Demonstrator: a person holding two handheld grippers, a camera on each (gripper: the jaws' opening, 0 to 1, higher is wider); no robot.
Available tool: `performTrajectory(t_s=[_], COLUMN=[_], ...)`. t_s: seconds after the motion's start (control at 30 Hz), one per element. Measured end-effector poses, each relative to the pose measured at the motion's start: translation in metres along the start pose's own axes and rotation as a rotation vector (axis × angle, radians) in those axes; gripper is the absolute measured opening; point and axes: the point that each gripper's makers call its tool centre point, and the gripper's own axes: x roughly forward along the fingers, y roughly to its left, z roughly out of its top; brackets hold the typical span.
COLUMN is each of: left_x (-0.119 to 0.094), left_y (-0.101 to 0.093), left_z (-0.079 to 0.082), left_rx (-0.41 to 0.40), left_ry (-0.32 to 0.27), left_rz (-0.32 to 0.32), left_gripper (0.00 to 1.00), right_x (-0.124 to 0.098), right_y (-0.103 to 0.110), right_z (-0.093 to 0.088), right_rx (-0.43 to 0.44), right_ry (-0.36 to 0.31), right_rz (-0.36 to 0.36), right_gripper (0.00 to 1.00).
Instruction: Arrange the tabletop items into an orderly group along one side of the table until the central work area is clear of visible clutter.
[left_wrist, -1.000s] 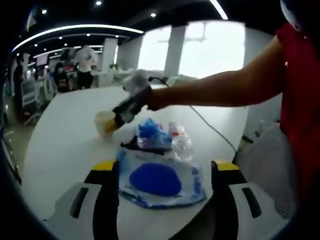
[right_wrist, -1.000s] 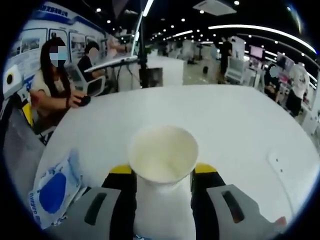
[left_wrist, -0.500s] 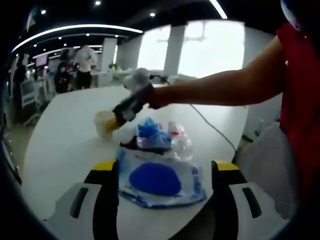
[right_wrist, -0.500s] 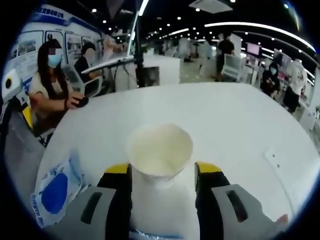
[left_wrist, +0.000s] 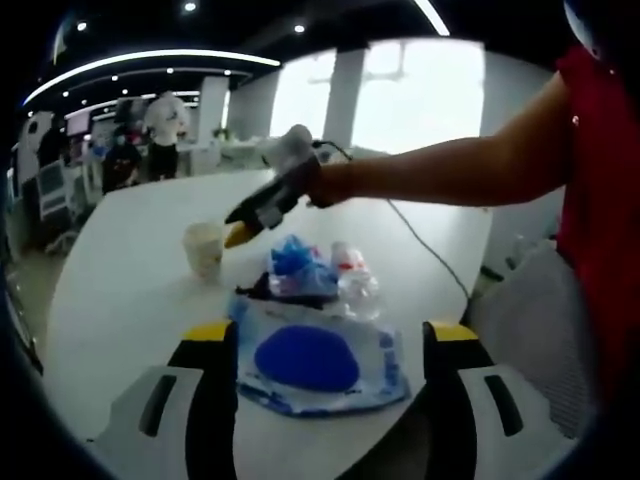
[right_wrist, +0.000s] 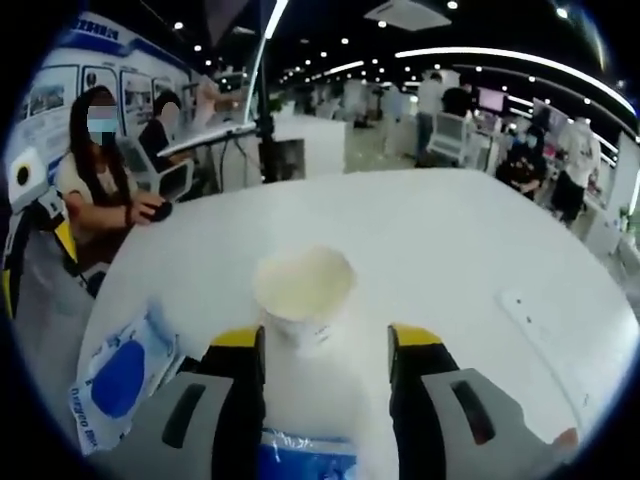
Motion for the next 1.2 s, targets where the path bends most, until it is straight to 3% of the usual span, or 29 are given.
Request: performTrajectory(t_s=[1.2], left_x=[0.005], left_y=[-0.012], left_z=[-0.004], left_rx=[0.066], left_ry=[0.039], left_rz=[-0.047], left_gripper=[0.72], right_x=[-0.081], right_y=[-0.010], right_z=[-0.034], right_rx=[0.071], right_ry=[-0.021], right_rz=[-0.130], right_gripper=[0.45])
